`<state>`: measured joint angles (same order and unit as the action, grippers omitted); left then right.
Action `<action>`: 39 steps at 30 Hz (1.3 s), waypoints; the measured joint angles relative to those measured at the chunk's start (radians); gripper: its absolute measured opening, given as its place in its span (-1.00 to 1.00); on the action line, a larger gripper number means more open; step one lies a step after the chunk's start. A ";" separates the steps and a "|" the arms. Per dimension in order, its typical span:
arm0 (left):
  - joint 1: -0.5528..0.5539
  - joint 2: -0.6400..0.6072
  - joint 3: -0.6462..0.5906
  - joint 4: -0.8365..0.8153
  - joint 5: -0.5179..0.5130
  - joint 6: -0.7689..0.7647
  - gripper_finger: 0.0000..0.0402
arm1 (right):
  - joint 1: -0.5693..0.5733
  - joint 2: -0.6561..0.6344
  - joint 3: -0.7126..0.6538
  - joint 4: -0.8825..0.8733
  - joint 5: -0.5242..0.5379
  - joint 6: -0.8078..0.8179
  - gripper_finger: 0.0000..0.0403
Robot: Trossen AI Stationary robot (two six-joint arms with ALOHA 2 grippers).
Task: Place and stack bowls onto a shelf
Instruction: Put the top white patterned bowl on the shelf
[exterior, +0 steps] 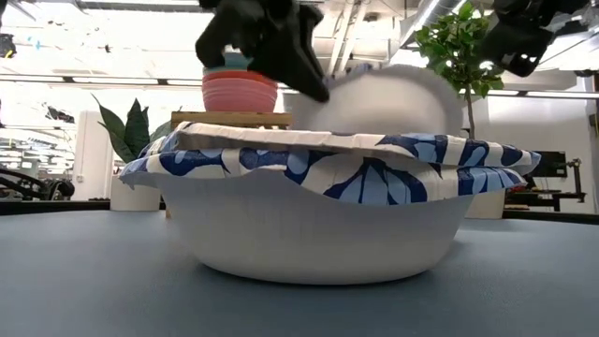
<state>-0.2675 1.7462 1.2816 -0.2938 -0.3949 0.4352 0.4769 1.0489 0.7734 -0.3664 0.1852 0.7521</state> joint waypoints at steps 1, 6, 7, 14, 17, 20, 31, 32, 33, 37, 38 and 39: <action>-0.005 0.000 0.014 -0.018 -0.010 0.014 -0.88 | 0.010 0.000 0.000 0.000 0.000 0.000 0.12; -0.027 0.000 0.098 -0.094 -0.072 0.042 -0.88 | 0.059 0.000 0.000 0.000 0.002 0.036 0.12; -0.031 0.000 0.114 -0.115 -0.086 0.042 -0.88 | 0.070 0.000 0.000 0.000 0.007 0.047 0.12; -0.038 0.000 0.175 -0.144 -0.282 0.067 -0.88 | 0.179 0.000 0.000 -0.038 0.148 0.123 0.12; -0.036 0.000 0.191 -0.124 -0.375 0.099 -0.88 | 0.221 0.000 0.000 -0.054 0.208 0.166 0.12; -0.042 0.000 0.222 -0.113 -0.394 0.117 -0.88 | 0.252 0.000 0.000 -0.057 0.248 0.191 0.12; -0.003 -0.001 0.313 -0.041 -0.407 0.240 -0.88 | 0.274 0.000 0.000 -0.078 0.316 0.193 0.12; 0.010 0.000 0.313 -0.045 -0.408 0.255 -0.88 | 0.274 0.000 0.000 -0.077 0.316 0.193 0.12; 0.023 0.003 0.313 -0.046 -0.416 0.265 -0.88 | 0.274 0.000 0.000 -0.077 0.316 0.193 0.12; 0.085 0.006 0.313 -0.051 -0.466 0.300 -0.88 | 0.274 0.000 0.000 -0.077 0.316 0.192 0.12; 0.102 0.006 0.311 -0.049 -0.470 0.309 -0.89 | 0.274 0.000 0.000 -0.077 0.316 0.192 0.12; 0.118 0.006 0.306 -0.044 -0.472 0.319 -0.90 | 0.274 0.000 0.000 -0.077 0.316 0.192 0.12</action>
<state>-0.1492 1.7519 1.5872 -0.3374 -0.8669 0.7544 0.7513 1.0489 0.7734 -0.4435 0.5014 0.9443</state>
